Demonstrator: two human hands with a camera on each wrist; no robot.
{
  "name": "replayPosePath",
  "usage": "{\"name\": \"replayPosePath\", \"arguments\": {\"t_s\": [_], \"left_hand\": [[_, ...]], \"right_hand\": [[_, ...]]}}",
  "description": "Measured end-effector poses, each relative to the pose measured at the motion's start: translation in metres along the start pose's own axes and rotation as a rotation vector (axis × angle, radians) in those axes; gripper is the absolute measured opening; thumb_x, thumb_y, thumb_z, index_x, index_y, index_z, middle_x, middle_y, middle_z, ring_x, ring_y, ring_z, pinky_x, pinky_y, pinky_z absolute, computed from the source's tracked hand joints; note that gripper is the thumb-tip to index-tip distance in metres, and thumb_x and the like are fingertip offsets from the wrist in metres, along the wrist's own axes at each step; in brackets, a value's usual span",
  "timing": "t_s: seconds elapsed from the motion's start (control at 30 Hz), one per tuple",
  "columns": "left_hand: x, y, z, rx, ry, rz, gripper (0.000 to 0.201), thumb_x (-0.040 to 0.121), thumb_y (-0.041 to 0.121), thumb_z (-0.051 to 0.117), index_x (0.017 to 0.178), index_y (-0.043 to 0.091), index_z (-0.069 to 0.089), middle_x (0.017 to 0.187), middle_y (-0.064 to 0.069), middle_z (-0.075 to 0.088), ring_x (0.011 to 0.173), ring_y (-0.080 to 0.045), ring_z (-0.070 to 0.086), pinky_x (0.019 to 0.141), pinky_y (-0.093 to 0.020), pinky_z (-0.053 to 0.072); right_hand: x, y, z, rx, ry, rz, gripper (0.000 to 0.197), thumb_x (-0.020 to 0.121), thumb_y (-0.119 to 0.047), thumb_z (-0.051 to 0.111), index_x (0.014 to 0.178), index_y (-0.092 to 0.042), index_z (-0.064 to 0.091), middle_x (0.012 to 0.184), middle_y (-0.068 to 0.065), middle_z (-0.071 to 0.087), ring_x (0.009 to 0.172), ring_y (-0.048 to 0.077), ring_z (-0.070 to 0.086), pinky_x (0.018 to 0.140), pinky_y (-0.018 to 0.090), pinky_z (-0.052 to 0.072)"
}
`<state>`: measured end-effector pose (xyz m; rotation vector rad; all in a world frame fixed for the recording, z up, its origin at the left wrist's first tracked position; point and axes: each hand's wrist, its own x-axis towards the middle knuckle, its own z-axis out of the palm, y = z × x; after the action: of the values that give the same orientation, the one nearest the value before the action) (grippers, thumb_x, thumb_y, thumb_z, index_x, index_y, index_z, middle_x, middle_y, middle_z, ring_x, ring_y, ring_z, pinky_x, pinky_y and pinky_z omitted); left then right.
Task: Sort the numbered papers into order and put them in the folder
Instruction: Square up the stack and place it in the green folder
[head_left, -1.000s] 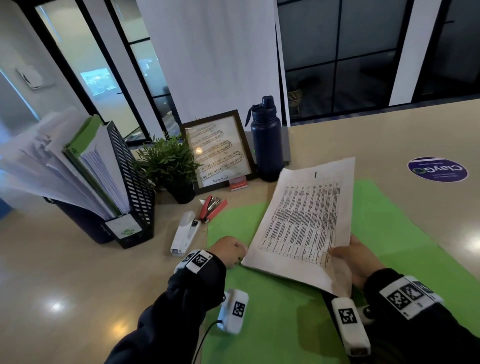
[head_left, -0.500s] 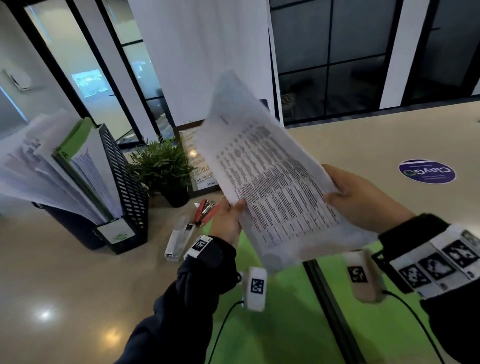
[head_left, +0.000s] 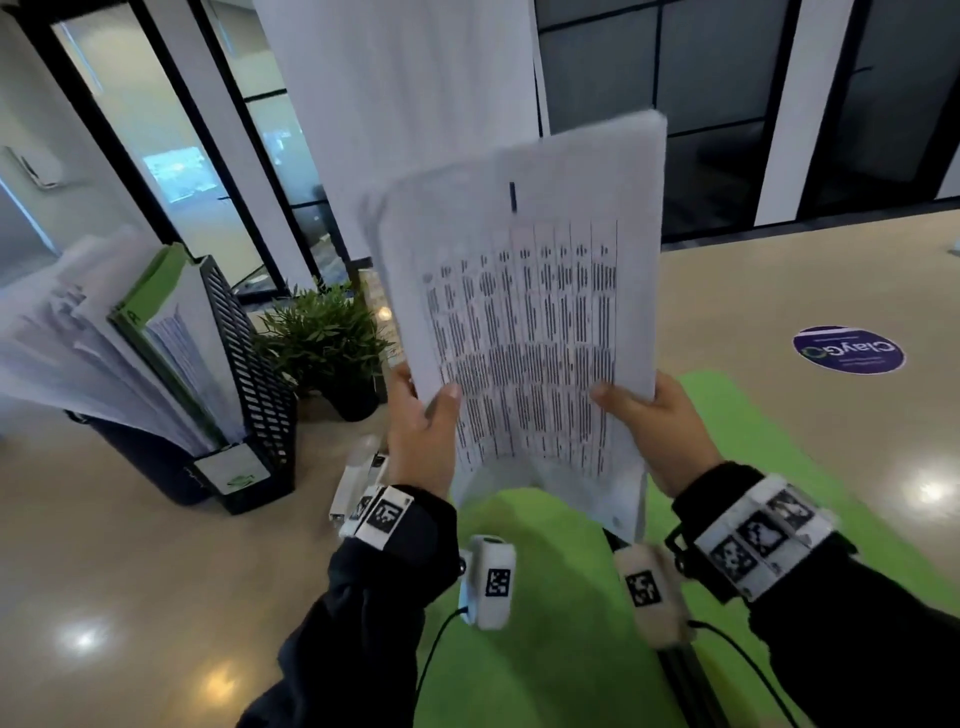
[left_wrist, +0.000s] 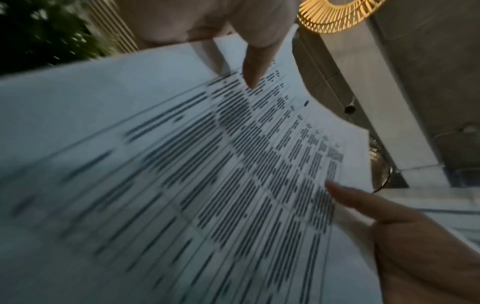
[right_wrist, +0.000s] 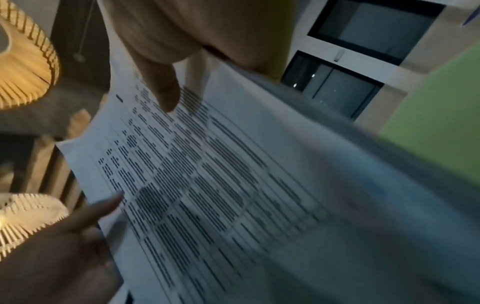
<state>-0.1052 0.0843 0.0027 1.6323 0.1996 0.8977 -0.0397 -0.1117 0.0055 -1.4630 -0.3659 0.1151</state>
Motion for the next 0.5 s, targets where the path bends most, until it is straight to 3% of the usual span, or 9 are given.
{"name": "replayPosePath", "arguments": {"t_s": [0.07, 0.1, 0.17, 0.23, 0.3, 0.37, 0.43, 0.5], "left_hand": [[-0.012, -0.012, -0.006, -0.007, 0.025, -0.023, 0.029, 0.09, 0.004, 0.055, 0.112, 0.02, 0.046, 0.104, 0.007, 0.062, 0.084, 0.008, 0.062, 0.076, -0.015, 0.052], [-0.019, -0.017, -0.009, -0.012, 0.03, -0.041, 0.03, 0.089, 0.005, 0.057, 0.111, 0.024, 0.049, 0.106, 0.007, 0.063, 0.088, 0.006, 0.063, 0.078, -0.019, 0.052], [-0.028, -0.026, -0.013, -0.011, 0.015, -0.07, 0.035, 0.088, 0.006, 0.06, 0.118, 0.022, 0.05, 0.109, 0.008, 0.064, 0.094, 0.004, 0.063, 0.081, -0.022, 0.054], [-0.029, -0.032, -0.011, -0.042, 0.008, -0.105, 0.04, 0.087, 0.008, 0.061, 0.124, 0.014, 0.048, 0.113, 0.006, 0.064, 0.1, 0.002, 0.062, 0.083, -0.017, 0.053], [-0.023, -0.035, -0.007, -0.039, 0.023, -0.148, 0.038, 0.088, 0.014, 0.061, 0.124, 0.012, 0.049, 0.113, 0.003, 0.065, 0.103, -0.005, 0.062, 0.085, -0.023, 0.053], [-0.017, -0.036, 0.0, 0.033, 0.029, -0.178, 0.031, 0.092, 0.024, 0.057, 0.12, 0.013, 0.052, 0.104, 0.009, 0.066, 0.101, -0.008, 0.062, 0.086, -0.028, 0.049], [-0.013, -0.036, 0.005, 0.114, 0.043, -0.196, 0.034, 0.093, 0.032, 0.053, 0.118, 0.009, 0.056, 0.099, 0.007, 0.066, 0.102, -0.016, 0.061, 0.091, -0.035, 0.046], [-0.01, -0.037, 0.01, 0.106, 0.065, -0.206, 0.039, 0.093, 0.033, 0.052, 0.121, 0.005, 0.055, 0.107, -0.002, 0.066, 0.107, -0.02, 0.058, 0.098, -0.038, 0.043]], "right_hand": [[-0.011, 0.016, 0.005, -0.003, 0.004, 0.007, 0.022, 0.084, -0.014, 0.065, 0.105, -0.011, 0.064, 0.098, 0.004, 0.07, 0.082, 0.004, 0.068, 0.071, 0.016, 0.054], [-0.017, 0.024, 0.007, 0.008, 0.001, 0.028, 0.026, 0.082, -0.015, 0.067, 0.107, -0.01, 0.064, 0.097, 0.002, 0.071, 0.081, 0.002, 0.069, 0.069, 0.015, 0.053], [-0.025, 0.034, 0.01, 0.077, -0.005, 0.067, 0.034, 0.077, -0.018, 0.07, 0.11, -0.014, 0.063, 0.098, -0.003, 0.072, 0.087, 0.004, 0.069, 0.07, 0.016, 0.053], [-0.026, 0.039, 0.013, 0.116, 0.008, 0.077, 0.036, 0.074, -0.02, 0.071, 0.109, -0.016, 0.063, 0.098, -0.004, 0.072, 0.089, 0.006, 0.069, 0.069, 0.016, 0.053], [-0.021, 0.04, 0.016, 0.113, 0.038, 0.069, 0.032, 0.075, -0.016, 0.072, 0.106, -0.016, 0.063, 0.096, -0.003, 0.072, 0.085, 0.003, 0.069, 0.066, 0.013, 0.052], [-0.016, 0.039, 0.019, 0.107, 0.061, 0.064, 0.034, 0.077, -0.013, 0.072, 0.109, -0.01, 0.063, 0.095, 0.001, 0.071, 0.081, 0.002, 0.069, 0.065, 0.012, 0.052], [-0.012, 0.043, 0.019, 0.095, 0.074, 0.079, 0.038, 0.076, -0.012, 0.073, 0.112, -0.005, 0.062, 0.097, 0.006, 0.07, 0.085, 0.009, 0.069, 0.069, 0.016, 0.054], [-0.011, 0.049, 0.017, 0.089, 0.072, 0.114, 0.037, 0.077, -0.01, 0.072, 0.112, -0.006, 0.061, 0.099, 0.007, 0.069, 0.091, 0.015, 0.067, 0.076, 0.022, 0.055]]}}
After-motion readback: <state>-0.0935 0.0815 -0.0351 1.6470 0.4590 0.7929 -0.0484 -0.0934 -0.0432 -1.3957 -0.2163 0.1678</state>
